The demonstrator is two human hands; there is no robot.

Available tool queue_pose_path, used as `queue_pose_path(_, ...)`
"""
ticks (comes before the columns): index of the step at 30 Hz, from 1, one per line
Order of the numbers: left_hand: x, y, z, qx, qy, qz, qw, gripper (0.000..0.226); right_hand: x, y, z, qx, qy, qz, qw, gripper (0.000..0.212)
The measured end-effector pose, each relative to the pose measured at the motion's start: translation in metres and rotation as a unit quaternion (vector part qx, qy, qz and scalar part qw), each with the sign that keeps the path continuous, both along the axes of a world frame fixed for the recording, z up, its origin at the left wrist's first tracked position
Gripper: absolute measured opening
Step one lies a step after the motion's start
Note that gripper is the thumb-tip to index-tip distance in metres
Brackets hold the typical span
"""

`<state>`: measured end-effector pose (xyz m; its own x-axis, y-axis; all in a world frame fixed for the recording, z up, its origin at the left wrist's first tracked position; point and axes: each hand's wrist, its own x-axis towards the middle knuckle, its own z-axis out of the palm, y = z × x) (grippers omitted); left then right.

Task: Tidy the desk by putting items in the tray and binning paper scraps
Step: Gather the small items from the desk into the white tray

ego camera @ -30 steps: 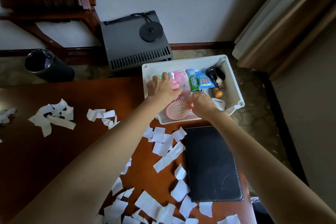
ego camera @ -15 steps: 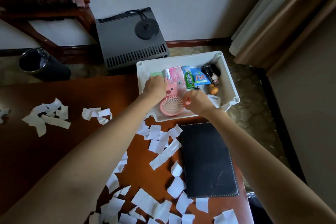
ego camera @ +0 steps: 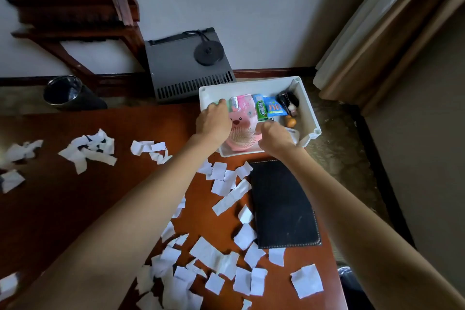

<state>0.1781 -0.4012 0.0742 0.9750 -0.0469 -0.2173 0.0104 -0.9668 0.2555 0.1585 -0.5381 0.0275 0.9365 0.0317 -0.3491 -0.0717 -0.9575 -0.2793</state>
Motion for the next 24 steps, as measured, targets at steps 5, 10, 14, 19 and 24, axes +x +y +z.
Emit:
queue_pose_path(5,-0.052,0.019,0.019,-0.025,-0.025,0.018,0.999,0.035,-0.053,0.028,0.032,0.0,-0.042,0.003,0.999,0.031)
queue_pose_path(10,-0.132,0.048,0.014,-0.1,-0.019,0.048,0.994,0.034,-0.137,0.065,0.038,0.032,-0.058,0.004,0.998,0.026)
queue_pose_path(14,-0.208,0.072,-0.008,-0.144,0.028,0.096,0.985,0.041,-0.212,0.092,0.014,0.063,-0.029,-0.02,0.997,0.027)
queue_pose_path(19,-0.304,0.101,-0.052,-0.081,0.065,0.074,0.992,0.049,-0.301,0.096,-0.03,0.052,-0.035,-0.088,0.994,0.034)
queue_pose_path(24,-0.365,0.11,-0.093,-0.027,0.052,0.054,0.997,0.055,-0.348,0.068,-0.058,-0.015,-0.024,-0.175,0.984,0.051)
